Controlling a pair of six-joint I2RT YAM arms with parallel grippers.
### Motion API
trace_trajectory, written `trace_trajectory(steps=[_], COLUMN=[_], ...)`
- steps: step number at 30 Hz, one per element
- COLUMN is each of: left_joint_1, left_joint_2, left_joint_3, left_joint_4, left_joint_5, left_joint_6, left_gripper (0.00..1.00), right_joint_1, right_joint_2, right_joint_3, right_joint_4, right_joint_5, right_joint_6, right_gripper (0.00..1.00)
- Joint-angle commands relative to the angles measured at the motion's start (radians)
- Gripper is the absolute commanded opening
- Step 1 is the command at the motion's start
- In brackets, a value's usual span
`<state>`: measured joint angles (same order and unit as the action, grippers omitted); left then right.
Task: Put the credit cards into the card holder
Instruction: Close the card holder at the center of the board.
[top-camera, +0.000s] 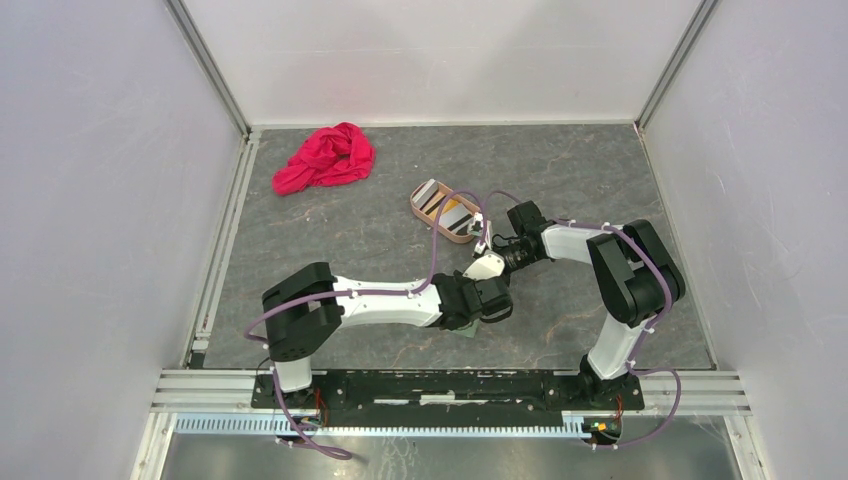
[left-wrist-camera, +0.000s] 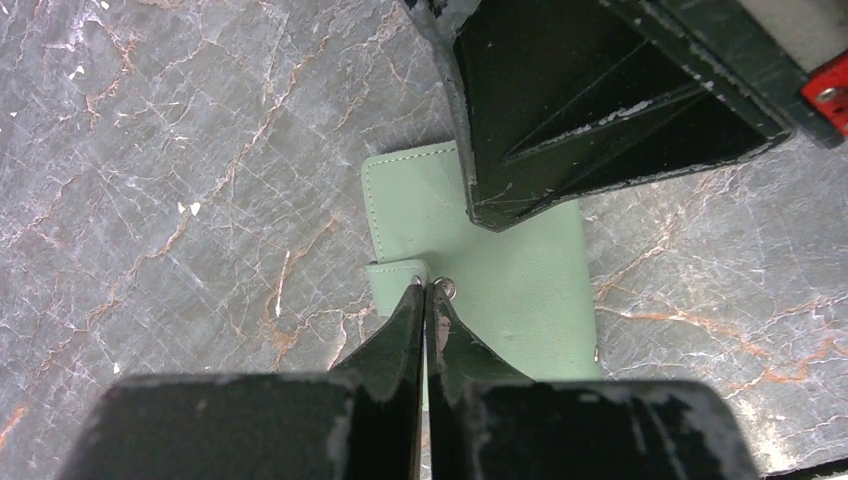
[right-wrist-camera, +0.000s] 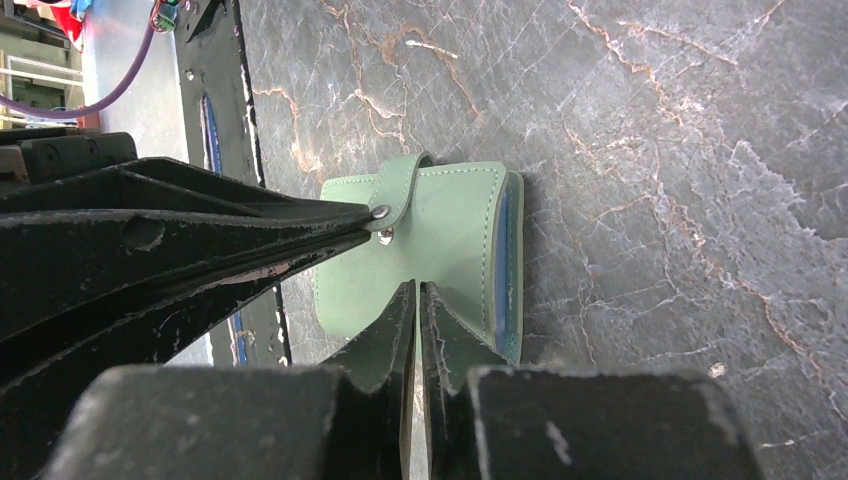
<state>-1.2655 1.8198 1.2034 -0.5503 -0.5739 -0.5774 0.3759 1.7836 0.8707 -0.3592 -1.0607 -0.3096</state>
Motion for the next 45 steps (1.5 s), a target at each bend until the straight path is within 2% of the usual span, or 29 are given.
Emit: trace_trajectory(steps=[1, 26, 31, 38, 45], left_joint_1=[-0.005, -0.005, -0.005, -0.006, -0.005], left_joint_2=[-0.010, 0.016, 0.025, 0.045, 0.060], left_joint_3=[0.047, 0.054, 0.060, 0.070, 0.074], left_joint_4=[0.005, 0.001, -0.015, -0.024, -0.031], left_joint_5=[-0.002, 0.066, 0.070, 0.093, 0.120], left_joint_6=[0.033, 0.065, 0.066, 0.072, 0.076], left_gripper=[0.04, 0.03, 0.08, 0.08, 0.18], right_joint_1=[0.003, 0.003, 0.002, 0.002, 0.002], right_joint_2=[0.013, 0.025, 0.028, 0.031, 0.036], right_joint_3=[0.008, -0.001, 0.001, 0.001, 0.002], right_joint_4=[0.002, 0.020, 0.019, 0.016, 0.014], right_joint_5=[-0.005, 0.013, 0.013, 0.013, 0.013], right_joint_6=[0.004, 0.036, 0.037, 0.037, 0.035], right_gripper=[0.09, 0.08, 0.08, 0.08, 0.08])
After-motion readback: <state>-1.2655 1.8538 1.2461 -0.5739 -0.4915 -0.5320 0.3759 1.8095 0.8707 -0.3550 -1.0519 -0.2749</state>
